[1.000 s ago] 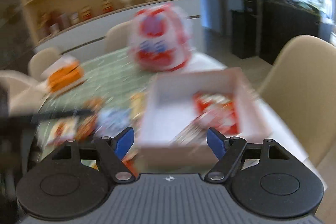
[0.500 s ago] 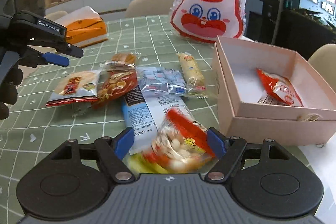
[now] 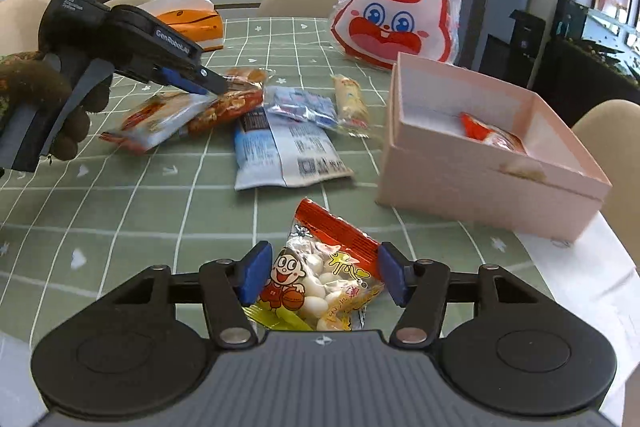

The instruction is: Organize snacks

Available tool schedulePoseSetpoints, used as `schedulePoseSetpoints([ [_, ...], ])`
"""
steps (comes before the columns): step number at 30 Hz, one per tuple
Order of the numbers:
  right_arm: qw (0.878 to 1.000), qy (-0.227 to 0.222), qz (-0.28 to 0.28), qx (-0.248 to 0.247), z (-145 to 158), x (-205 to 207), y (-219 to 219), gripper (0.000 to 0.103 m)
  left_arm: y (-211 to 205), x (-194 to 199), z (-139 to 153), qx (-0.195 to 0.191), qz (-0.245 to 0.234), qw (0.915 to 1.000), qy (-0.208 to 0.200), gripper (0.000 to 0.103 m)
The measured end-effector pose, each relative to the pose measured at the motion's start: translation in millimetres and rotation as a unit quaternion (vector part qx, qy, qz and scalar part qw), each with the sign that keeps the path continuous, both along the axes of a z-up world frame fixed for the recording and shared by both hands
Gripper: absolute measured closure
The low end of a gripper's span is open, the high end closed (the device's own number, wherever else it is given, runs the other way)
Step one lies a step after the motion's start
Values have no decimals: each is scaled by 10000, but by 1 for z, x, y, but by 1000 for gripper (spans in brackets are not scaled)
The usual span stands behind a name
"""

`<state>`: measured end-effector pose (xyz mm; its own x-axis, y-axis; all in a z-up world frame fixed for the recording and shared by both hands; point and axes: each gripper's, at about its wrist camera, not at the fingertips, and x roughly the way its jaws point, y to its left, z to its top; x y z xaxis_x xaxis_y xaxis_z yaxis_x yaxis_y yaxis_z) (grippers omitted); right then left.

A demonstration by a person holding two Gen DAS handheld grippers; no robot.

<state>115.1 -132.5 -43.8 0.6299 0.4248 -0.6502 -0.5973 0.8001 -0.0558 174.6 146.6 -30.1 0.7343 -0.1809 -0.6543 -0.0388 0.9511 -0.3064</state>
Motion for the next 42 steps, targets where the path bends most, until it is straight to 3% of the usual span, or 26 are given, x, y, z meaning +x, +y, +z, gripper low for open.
schedulePoseSetpoints([
  [3, 10000, -21, 26, 40, 6, -5, -5, 44, -9, -10, 1, -202, -130, 9996, 126, 75],
  [6, 9997, -204, 121, 79, 16, -12, 0, 32, 3, -29, 9, -700, -173, 9974, 95, 75],
  [7, 9994, -286, 145, 111, 20, -14, 3, 28, 8, -36, 13, -642, -71, 9979, 44, 75],
  [11, 9991, -333, 29, 267, 22, -13, 8, 27, 25, -64, 21, 295, 542, 9981, -42, 75],
  [15, 9990, -245, -271, 261, 8, -7, 3, 27, 43, -75, 5, 261, 669, 9974, 35, 75],
  [18, 9980, -170, -593, 152, -4, 1, -5, 27, 51, -72, -3, 318, 785, 9963, 104, 62],
  [21, 9965, -9, -764, 348, -7, 7, -19, 27, 49, -73, 4, 842, 688, 9938, 244, 61],
  [23, 9953, 52, -815, 516, -8, 9, -27, 26, 50, -77, 10, 1257, 900, 9876, 284, 64],
  [25, 9945, 190, -800, 649, -10, 12, -30, 26, 55, -79, 13, 1099, 1019, 9886, 161, 64],
  [28, 9940, 320, -796, 684, -12, 15, -29, 26, 67, -74, 12, -25, 1012, 9945, 258, 64],
  [30, 9940, 351, -769, 699, -13, 15, -28, 26, 76, -62, 6, -581, 1277, 9889, 481, 64],
  [35, 9918, 377, -821, 908, -13, 14, -34, 26, 87, -22, -6, -938, 1898, 9745, 741, 64],
  [38, 9906, 441, -820, 1004, -13, 15, -36, 25, 68, 0, -6, -865, 1608, 9803, 756, 64],
  [42, 9910, 477, -764, 995, -13, 16, -34, 22, 18, 20, -2, 184, 879, 9926, 817, 62],
])
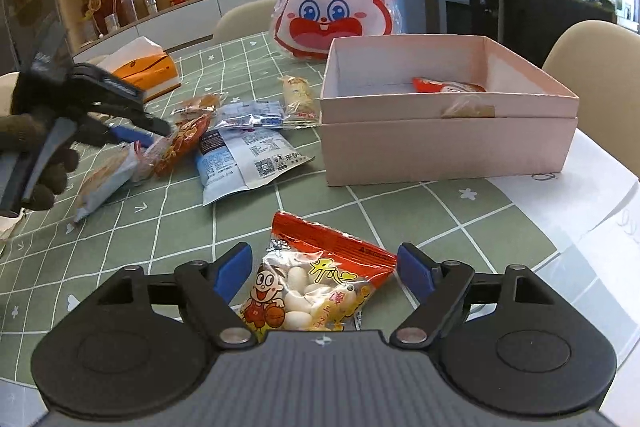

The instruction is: Organize snacks

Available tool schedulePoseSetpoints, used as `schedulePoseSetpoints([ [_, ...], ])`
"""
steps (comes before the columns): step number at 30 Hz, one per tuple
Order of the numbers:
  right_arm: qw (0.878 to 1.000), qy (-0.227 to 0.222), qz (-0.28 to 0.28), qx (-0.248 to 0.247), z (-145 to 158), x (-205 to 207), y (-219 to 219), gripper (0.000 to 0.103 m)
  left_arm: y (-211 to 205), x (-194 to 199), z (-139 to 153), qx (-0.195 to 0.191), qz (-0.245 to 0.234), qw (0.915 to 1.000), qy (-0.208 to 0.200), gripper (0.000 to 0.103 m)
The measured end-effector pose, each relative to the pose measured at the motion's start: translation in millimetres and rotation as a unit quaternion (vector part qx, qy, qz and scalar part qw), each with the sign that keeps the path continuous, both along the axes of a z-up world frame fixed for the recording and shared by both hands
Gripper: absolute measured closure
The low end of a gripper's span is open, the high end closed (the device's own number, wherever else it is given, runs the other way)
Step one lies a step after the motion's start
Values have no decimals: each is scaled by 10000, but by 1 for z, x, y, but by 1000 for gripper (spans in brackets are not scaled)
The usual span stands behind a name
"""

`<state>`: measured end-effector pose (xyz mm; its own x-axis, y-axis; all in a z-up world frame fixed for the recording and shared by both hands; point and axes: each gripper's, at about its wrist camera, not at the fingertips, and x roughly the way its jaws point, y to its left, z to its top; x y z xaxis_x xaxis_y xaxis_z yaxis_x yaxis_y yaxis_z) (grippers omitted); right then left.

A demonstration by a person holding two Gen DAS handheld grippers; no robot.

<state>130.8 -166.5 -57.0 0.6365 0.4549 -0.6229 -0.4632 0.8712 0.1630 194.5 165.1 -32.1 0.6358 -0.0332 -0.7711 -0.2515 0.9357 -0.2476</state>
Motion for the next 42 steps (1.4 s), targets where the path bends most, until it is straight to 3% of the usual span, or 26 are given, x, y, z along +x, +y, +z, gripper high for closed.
schedulePoseSetpoints([
  [2, 10000, 5, 20, 6, 0, 0, 0, 21, -21, 1, 0, 547, -295, 9980, 91, 62],
  [4, 10000, 18, 30, 61, 0, 0, -2, 21, -29, -5, 1, 707, -499, 9962, 99, 62],
  [7, 9998, 54, 21, 201, 1, 0, -5, 21, -34, -24, -1, 530, -847, 9950, 40, 62],
  [12, 9995, 89, 18, 316, 0, 2, -7, 21, -59, -68, -6, 421, -1589, 9861, -243, 61],
  [14, 9995, 90, 19, 317, 0, 2, -7, 20, -68, -85, -3, 412, -1662, 9846, -351, 62],
  [17, 9995, 89, 18, 313, 0, 2, -7, 20, -89, -107, 5, 835, -1803, 9791, -442, 62],
  [24, 9995, 83, 27, 295, 0, 2, -6, 20, -119, -137, 9, 1626, -1874, 9685, -214, 62],
  [27, 9995, 82, 27, 294, 0, 2, -6, 20, -128, -140, 0, 1899, -1919, 9627, -165, 55],
  [30, 9995, 82, 28, 290, 0, 2, -5, 20, -128, -140, -2, 1659, -1867, 9680, -251, 40],
  [35, 9995, 81, 20, 290, 0, 2, -5, 20, -118, -142, -1, 1273, -1581, 9782, -447, 41],
  [42, 9995, 82, 22, 295, 0, 2, -5, 20, -107, -144, -7, 1132, -1430, 9828, -285, 45],
])
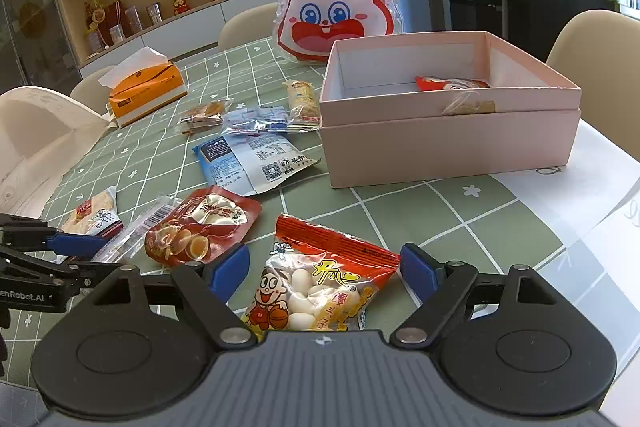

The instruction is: Organize snacks

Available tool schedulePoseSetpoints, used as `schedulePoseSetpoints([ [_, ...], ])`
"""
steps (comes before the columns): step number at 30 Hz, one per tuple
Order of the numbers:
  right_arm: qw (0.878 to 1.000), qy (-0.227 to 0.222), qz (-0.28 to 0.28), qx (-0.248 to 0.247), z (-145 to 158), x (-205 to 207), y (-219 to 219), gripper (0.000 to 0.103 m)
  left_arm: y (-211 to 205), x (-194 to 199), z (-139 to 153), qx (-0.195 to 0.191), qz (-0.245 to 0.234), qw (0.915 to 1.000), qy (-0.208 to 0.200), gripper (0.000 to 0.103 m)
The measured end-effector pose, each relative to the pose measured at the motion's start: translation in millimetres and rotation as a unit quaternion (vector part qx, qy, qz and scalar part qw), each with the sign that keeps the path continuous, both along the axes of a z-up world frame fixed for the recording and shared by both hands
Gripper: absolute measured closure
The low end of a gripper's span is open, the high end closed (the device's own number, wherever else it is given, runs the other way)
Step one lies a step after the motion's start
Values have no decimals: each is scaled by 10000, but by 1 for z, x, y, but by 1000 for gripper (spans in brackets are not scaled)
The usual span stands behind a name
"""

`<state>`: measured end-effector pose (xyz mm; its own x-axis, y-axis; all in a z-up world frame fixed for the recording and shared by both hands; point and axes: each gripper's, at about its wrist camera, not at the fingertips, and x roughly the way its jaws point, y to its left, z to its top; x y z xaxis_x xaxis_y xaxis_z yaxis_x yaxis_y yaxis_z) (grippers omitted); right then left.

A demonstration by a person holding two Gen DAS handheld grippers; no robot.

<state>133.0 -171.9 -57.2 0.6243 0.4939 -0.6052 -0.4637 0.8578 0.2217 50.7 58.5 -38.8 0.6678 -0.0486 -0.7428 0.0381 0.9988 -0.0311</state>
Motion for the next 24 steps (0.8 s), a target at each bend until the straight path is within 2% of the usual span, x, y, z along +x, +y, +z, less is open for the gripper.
schedulePoseSetpoints([
  [6, 10000, -6, -1, -15, 0, 0, 0, 20, -5, 7, -3, -59, -36, 9999, -158, 46],
  [11, 9998, -29, 90, -200, 0, 0, 6, 16, -10, -4, -7, -88, 82, 9992, -388, 47],
  [12, 9996, -35, 97, -257, 0, 0, 8, 16, -9, -5, -7, -100, 118, 9990, -410, 50],
  [13, 9993, -120, 55, -340, 2, -3, 10, 16, -8, -7, -7, -91, 154, 9990, -419, 60],
  [14, 9987, -265, 71, -431, 5, -8, 14, 16, -6, -8, -6, -80, 182, 9989, -422, 60],
  [17, 9940, -691, 524, -668, 20, -28, 34, 16, 0, -13, -5, -165, 245, 9988, -387, 60],
  [21, 9890, -625, 1117, -740, 26, -33, 67, 16, 0, -17, -5, 7, 393, 9985, -383, 60],
  [24, 9828, -662, 1353, -1066, 18, -26, 87, 18, 7, -18, -5, -136, 475, 9980, -399, 60],
])
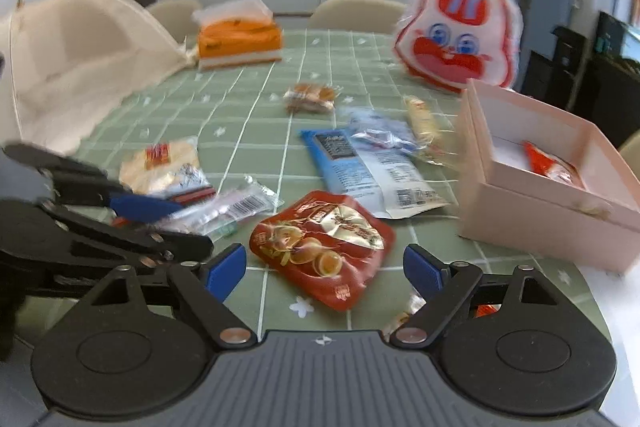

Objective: Organize snacks
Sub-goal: 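Grasp and lift the red fruit-printed bag with the right tool while the left holds the packet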

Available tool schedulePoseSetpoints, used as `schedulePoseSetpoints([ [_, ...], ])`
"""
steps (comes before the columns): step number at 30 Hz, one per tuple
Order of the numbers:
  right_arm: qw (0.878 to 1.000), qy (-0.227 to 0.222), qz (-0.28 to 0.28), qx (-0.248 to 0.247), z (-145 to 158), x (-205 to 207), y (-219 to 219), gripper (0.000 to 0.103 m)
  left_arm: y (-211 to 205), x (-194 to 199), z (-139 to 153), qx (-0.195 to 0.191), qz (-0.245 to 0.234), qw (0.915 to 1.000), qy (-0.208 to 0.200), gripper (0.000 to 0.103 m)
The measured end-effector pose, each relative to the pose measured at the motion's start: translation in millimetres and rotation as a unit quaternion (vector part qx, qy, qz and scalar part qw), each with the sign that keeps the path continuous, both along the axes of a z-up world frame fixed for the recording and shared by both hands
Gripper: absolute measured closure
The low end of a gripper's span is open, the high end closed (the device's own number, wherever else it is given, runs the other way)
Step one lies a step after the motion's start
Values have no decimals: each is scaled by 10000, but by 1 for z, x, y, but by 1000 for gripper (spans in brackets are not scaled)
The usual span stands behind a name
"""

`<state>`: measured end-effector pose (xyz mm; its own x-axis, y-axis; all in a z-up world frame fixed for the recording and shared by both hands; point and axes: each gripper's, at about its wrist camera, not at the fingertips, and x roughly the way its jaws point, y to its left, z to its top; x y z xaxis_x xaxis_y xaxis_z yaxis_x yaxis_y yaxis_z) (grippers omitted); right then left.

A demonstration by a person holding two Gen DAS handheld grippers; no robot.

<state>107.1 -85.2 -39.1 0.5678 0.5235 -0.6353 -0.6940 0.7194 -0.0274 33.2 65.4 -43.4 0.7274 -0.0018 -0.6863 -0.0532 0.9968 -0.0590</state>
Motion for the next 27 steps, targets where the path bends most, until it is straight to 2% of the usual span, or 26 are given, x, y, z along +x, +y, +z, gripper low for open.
schedulePoseSetpoints([
  [3, 9996, -54, 48, -274, -5, 6, 3, 18, 5, -1, 0, -177, 34, 9998, -34, 60],
  [7, 9944, -658, -86, -825, -6, 3, -6, 18, 4, -2, -1, -156, 35, 9999, -51, 60],
  [10, 9900, -1003, -306, -949, -1, 1, -13, 18, 14, 0, 2, -444, 17, 9990, 49, 60],
  [12, 9954, -719, -111, -622, 4, 0, -16, 18, 24, 1, 3, -769, 71, 9969, 118, 60],
  [14, 9988, -381, -32, -315, 5, 3, -12, 18, 27, 1, 3, -857, 135, 9961, 145, 60],
  [18, 9992, 46, -266, -279, -8, 15, 15, 18, 25, 0, 4, -765, 172, 9968, 141, 60],
  [19, 9992, 62, -357, -185, -12, 19, 19, 15, 24, 0, 4, -738, 172, 9970, 139, 60],
  [27, 9981, 476, -387, 14, -14, 36, 16, 11, 21, -1, 3, -605, 161, 9980, 102, 60],
])
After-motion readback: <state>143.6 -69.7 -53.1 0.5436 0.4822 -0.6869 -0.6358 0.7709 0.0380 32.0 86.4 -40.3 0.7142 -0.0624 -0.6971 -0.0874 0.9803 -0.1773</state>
